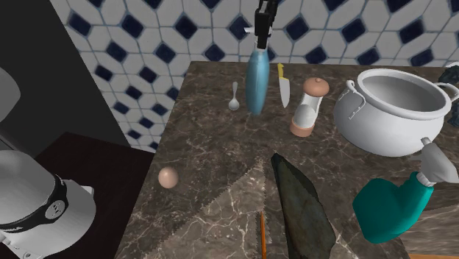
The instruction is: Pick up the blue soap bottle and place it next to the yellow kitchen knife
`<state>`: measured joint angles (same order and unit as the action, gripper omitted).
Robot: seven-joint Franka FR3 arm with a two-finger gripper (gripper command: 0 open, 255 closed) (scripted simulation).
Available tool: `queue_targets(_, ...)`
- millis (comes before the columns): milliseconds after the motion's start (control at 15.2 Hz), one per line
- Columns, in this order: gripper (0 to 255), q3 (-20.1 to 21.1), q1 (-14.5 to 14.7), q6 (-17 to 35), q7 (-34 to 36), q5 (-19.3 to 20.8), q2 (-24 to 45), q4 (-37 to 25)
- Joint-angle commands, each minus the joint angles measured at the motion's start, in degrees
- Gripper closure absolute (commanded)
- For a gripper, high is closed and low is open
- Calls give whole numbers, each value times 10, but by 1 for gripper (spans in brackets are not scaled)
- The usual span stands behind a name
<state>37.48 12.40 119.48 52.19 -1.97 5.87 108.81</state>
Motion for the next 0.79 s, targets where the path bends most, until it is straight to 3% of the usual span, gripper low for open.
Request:
queue_targets(0, 255, 0, 1, 16, 2, 4, 5, 11)
queue_targets(660, 255, -1, 2, 35, 4, 8, 12, 24)
queue_targets(726, 0, -1, 2, 35, 4, 8, 12, 24)
